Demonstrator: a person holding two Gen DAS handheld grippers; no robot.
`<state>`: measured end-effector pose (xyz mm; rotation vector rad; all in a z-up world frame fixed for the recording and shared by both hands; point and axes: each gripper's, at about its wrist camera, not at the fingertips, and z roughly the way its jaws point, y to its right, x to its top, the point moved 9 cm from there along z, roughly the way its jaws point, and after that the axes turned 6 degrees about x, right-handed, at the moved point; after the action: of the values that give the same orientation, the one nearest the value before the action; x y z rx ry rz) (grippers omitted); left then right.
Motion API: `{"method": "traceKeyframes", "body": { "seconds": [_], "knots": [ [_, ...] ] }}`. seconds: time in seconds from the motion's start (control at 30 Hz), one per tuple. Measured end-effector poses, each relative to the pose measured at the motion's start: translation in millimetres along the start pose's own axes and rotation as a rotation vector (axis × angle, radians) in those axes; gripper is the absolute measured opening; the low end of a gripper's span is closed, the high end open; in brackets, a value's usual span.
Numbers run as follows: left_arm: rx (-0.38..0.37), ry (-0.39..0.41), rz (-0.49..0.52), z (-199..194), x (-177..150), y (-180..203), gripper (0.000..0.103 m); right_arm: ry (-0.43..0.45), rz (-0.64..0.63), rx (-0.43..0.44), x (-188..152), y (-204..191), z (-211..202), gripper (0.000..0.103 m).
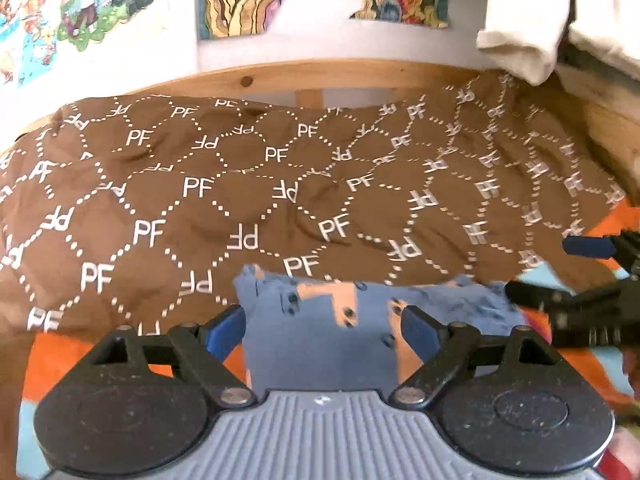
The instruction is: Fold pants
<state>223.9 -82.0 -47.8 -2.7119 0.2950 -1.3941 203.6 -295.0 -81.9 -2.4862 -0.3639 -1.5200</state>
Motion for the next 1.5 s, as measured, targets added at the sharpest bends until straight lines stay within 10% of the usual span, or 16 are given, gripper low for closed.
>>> {"method": "traceKeyframes", "body": {
  "seconds": [0.2, 0.47, 0.83, 1.03, 1.5],
  "knots": [
    [0.156, -0.062, 0.06, 51.7, -20.0, -16.0, 0.088, -0.066, -0.144, -0.114, -13.5, -12.7, 42.0, 0.102],
    [0.053, -0.139, -0.174, 54.7, -42.0, -46.7, 0.096, -0.091, -0.008, -0.1, -23.8, 14.7, 38.9, 0.102],
    [0.037, -0.153, 0.037, -20.3, -94.8, -12.6, 0.099, -0.172, -0.145, -0.055, -43.0, -25.5, -15.4, 0.102],
    [0.009, -0.202, -0.095, -17.2, -108.1, -32.8, 0.103, -0.205, -0.15, -0.024, -51.4, -23.6, -17.6, 0.102],
    [-0.076, -0.245, -0.056, -19.6, -94.8, -28.2, 0.103, -0.14, -0.139, 0.301, -30.2, -8.0, -5.4, 0.102]
  ]
}}
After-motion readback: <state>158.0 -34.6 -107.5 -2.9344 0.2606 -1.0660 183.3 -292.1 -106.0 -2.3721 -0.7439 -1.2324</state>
